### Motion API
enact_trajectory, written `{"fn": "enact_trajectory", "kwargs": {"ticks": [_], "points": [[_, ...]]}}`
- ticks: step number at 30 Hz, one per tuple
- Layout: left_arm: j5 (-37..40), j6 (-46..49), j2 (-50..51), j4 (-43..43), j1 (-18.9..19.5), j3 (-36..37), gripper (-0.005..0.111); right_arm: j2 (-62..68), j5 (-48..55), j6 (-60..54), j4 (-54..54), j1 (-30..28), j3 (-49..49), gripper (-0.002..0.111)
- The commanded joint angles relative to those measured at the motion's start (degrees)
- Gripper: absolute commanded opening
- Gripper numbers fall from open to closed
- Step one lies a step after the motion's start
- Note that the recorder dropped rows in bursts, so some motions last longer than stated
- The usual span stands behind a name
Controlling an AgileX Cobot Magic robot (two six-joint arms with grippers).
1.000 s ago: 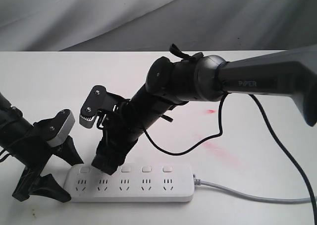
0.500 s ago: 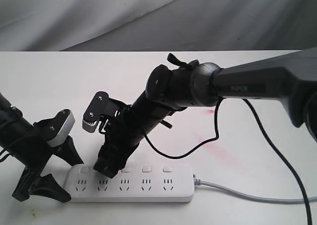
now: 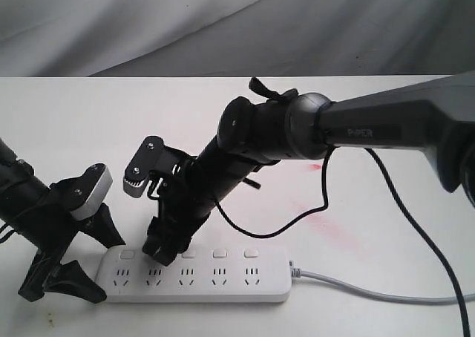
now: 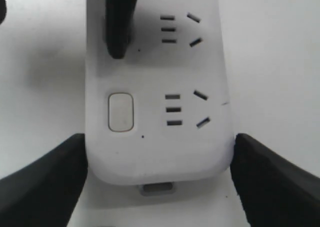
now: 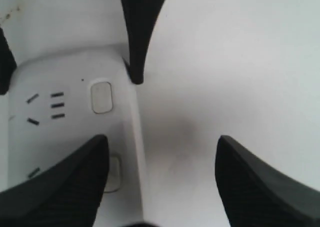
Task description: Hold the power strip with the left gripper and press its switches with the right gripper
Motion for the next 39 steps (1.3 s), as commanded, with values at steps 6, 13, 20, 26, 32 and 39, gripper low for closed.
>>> {"fn": "enact_trajectory", "kwargs": {"ticks": [6, 13, 20, 26, 32, 39], "points": [[0.0, 0.37, 0.03, 0.54, -0.38, 0.28, 0.062, -6.79, 1.57, 2.94, -5.96, -1.71, 0.44, 0.057], [-0.54, 0.37, 0.03, 0.42, -0.38, 0.28, 0.062, -8.56, 11.7, 10.98, -12.29, -4.98, 0.44, 0.057], [-0.54, 0.37, 0.03, 0.42, -0.38, 0.28, 0.062, -8.22, 9.6, 11.46, -12.02, -4.98, 0.44, 0.057], [-0.44, 0.37, 0.03, 0.42, -0.38, 0.28, 0.062, -8.22, 11.03, 10.58, -11.59, -4.98, 0.44, 0.057], [-0.44, 0.37, 0.03, 0.42, -0.38, 0.28, 0.062, -8.22, 13.91, 10.31, -12.94, -4.98, 0.44, 0.057], [-0.44, 0.37, 0.03, 0.17, -0.38, 0.28, 0.062, -8.1, 11.68, 9.08, -11.3, -4.98, 0.44, 0.057]]}}
